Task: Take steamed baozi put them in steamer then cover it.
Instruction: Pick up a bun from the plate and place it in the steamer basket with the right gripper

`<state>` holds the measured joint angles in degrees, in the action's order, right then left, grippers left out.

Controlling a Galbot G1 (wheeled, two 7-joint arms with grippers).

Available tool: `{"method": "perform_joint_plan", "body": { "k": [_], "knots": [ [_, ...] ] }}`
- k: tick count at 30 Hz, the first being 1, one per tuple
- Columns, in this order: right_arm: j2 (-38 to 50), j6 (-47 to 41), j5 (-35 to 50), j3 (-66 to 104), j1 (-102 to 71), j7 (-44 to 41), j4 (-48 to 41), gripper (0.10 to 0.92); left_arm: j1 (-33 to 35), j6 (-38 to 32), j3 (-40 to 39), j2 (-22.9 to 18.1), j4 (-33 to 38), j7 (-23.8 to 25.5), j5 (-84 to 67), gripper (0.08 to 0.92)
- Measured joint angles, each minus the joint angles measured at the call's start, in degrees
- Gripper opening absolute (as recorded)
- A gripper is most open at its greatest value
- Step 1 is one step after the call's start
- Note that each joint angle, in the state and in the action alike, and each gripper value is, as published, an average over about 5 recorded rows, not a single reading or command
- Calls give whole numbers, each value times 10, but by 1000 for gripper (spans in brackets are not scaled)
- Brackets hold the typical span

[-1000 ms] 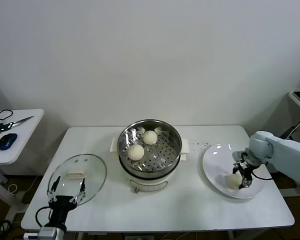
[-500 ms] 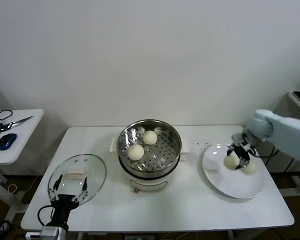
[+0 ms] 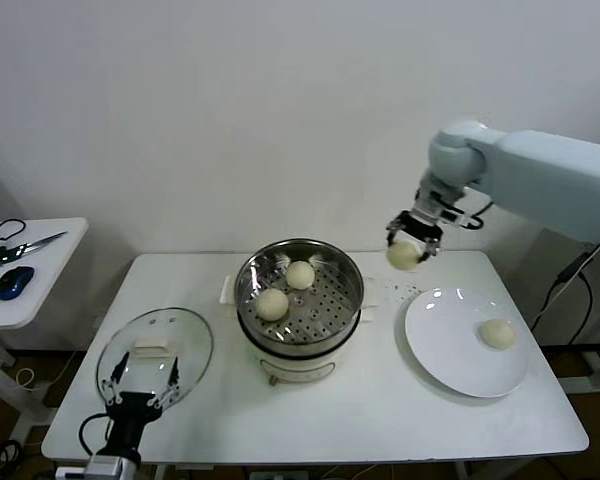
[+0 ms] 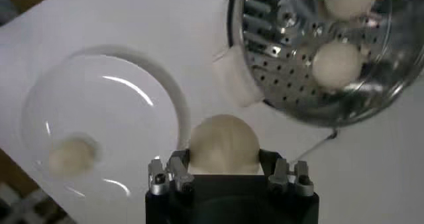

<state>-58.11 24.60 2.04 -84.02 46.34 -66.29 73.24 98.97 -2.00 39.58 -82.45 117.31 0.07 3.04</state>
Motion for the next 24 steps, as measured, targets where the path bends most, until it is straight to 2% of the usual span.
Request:
{"method": "perform_joint_plan", "body": {
  "k": [11,24],
  "knots": [
    [-125,49,-40,25,-46,-4,5,696,2,-1,4,3,-9,2,-4,823],
    [-175,69,-70,22,-111,-5,14,696,1,-2,6,7,-23,3,-15,823]
  ]
}}
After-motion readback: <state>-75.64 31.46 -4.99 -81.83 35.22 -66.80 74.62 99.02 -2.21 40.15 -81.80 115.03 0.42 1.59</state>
